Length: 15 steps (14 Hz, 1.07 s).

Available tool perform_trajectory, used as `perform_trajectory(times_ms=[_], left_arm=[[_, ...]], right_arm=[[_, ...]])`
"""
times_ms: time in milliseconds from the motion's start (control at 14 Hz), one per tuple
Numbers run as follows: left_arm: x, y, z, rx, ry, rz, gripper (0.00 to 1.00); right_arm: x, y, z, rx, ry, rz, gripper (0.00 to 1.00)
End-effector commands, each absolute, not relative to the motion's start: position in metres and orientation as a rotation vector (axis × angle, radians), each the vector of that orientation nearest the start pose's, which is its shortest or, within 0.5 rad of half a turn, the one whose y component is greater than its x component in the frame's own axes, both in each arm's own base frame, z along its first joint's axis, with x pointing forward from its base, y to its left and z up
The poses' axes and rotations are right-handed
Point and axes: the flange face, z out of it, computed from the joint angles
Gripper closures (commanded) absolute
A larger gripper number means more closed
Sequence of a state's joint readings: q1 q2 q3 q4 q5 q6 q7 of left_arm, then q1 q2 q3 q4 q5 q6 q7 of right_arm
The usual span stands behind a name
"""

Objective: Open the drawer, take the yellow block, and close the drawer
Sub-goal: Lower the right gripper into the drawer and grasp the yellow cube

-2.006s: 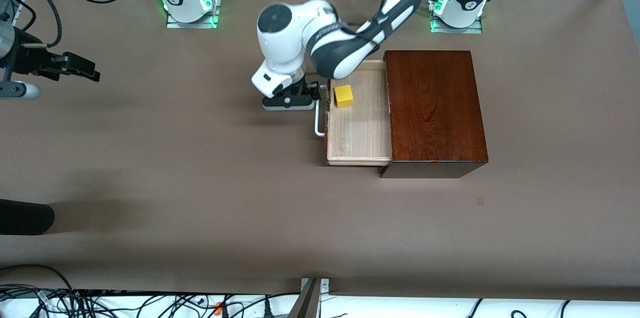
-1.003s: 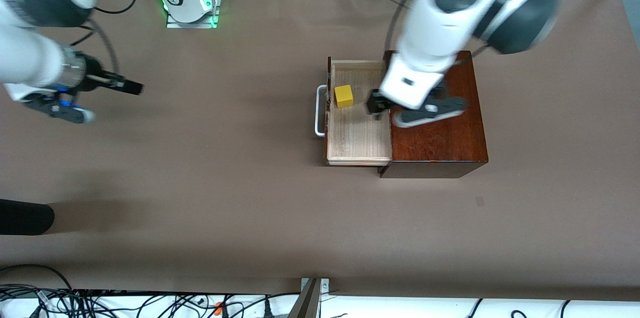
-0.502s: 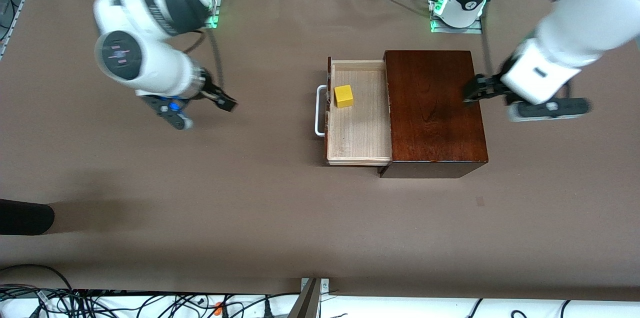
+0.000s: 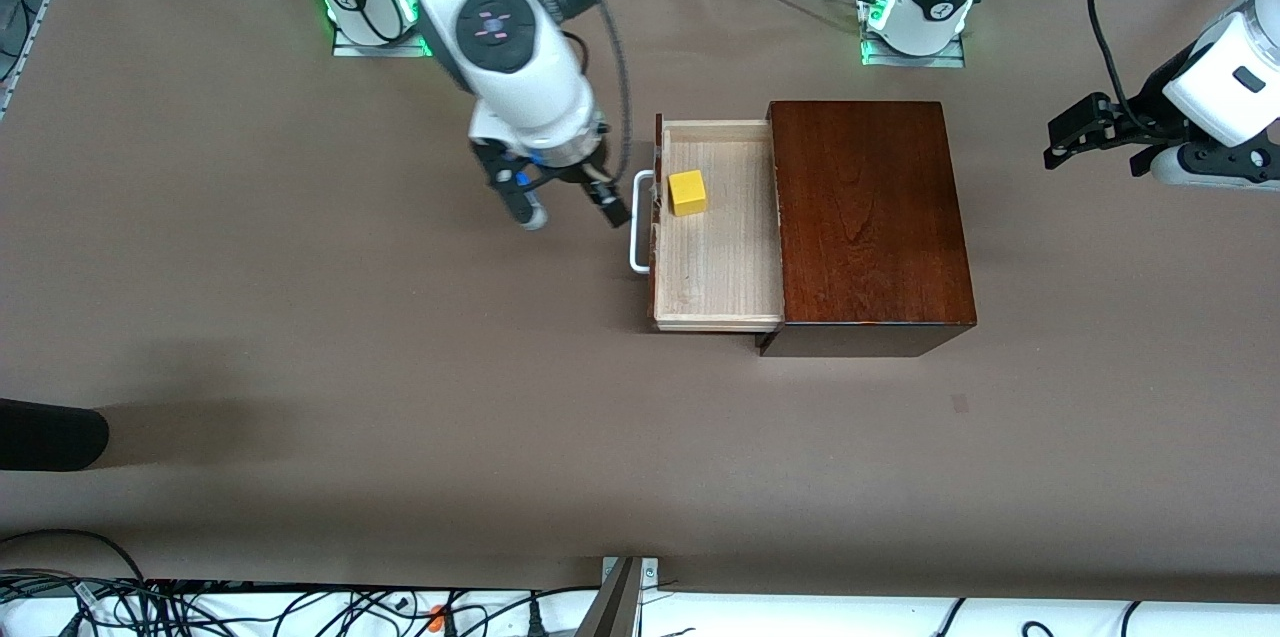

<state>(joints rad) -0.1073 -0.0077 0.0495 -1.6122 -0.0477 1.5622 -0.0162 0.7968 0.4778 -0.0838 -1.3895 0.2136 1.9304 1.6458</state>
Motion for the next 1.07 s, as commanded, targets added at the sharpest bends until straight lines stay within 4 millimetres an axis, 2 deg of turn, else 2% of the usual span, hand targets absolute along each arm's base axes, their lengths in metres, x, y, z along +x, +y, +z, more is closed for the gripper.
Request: perform_trajectory(times_ms=[0, 215, 358, 573, 717, 1003], left_arm=[[0.543, -0.037, 0.609, -3.127, 0.118, 0.052, 0.0], [0.544, -0.038, 0.608, -3.097, 0.13, 0.055, 0.0], [0.544, -0.038, 0.607, -3.092, 0.132, 0.057, 0.0], [0.545, -0.04, 0.607, -3.092, 0.135, 0.054, 0.0], [0.544, -0.041, 0.608, -3.092, 0.137, 0.052, 0.0], [0.545, -0.041, 0.607, -3.091, 0.137, 0.056, 0.0]], right_arm=[[0.509, 0.537, 0.407, -2.63, 1.439, 0.107, 0.0], [0.506, 0.557, 0.385, -2.526, 1.604, 0.074, 0.0], [0.503, 0.561, 0.375, -2.462, 1.722, 0.107, 0.0], [0.479, 0.581, 0.354, -2.502, 1.718, 0.149, 0.0], [0.467, 0.587, 0.347, -2.54, 1.716, 0.16, 0.0], [0.454, 0.578, 0.336, -2.633, 1.819, 0.218, 0.0]])
